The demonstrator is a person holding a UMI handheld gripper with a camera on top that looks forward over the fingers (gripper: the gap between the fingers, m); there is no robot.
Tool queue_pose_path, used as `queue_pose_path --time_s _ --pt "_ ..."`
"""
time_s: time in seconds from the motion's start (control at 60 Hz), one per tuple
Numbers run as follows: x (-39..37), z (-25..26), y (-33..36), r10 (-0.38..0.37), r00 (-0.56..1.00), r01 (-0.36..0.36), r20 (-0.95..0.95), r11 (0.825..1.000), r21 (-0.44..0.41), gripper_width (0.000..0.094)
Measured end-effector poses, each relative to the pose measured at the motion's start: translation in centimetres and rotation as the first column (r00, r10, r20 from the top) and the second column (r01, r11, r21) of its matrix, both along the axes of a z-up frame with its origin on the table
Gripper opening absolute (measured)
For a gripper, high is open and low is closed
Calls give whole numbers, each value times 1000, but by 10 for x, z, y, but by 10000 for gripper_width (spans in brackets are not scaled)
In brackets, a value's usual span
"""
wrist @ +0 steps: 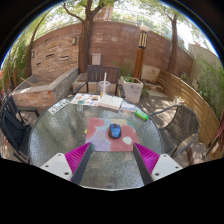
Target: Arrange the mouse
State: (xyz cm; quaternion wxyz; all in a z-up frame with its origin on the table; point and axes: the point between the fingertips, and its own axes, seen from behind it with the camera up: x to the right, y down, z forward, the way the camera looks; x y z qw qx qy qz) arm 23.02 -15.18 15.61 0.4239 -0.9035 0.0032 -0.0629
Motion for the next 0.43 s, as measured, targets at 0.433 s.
queue_pose_path --time_s 0.433 --pt "-22 15 -50 15 1000 -16 23 1000 20 852"
